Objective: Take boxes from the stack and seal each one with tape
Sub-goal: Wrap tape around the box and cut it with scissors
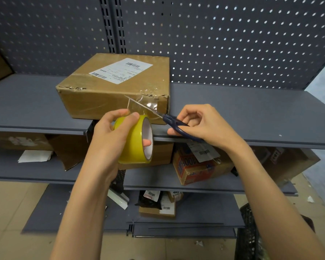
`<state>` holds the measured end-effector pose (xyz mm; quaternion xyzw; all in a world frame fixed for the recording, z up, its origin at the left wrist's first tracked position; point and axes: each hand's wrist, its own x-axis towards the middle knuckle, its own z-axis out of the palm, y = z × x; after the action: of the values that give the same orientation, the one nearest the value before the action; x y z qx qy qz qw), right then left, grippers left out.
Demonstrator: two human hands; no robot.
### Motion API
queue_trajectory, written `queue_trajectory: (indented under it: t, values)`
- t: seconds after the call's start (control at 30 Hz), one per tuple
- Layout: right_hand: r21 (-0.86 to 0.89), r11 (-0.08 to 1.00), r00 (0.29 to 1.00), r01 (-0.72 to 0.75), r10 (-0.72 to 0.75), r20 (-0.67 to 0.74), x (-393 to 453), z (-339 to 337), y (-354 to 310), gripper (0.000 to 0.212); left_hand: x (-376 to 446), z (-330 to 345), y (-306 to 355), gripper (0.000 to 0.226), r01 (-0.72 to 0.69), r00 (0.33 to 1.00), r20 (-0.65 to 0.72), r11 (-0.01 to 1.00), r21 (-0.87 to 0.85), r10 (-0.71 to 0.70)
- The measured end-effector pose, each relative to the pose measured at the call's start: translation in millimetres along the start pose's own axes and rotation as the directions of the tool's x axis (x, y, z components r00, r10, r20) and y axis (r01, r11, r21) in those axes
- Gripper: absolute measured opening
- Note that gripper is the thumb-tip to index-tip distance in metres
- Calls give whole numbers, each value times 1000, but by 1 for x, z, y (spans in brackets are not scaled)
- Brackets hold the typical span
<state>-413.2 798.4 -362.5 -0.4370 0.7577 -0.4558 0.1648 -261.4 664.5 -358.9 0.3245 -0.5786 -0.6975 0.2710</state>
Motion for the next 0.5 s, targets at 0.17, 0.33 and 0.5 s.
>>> queue_trajectory:
  t: [0.17,0.33,0.5]
  values:
    - [139,987,964,80,-41,-263,3,2,-11,27,-7,-3,12,31,-60,998,-11,998,-28,59]
    - [-189,958,831,-215,78,-551,11,-15,7,27,-9,1,12,31,-43,999,19,999,-17,44]
    - [-413,797,847,-441,216,-486,11,-13,31,28,-12,10,12,30,-25,998,61,999,-25,27]
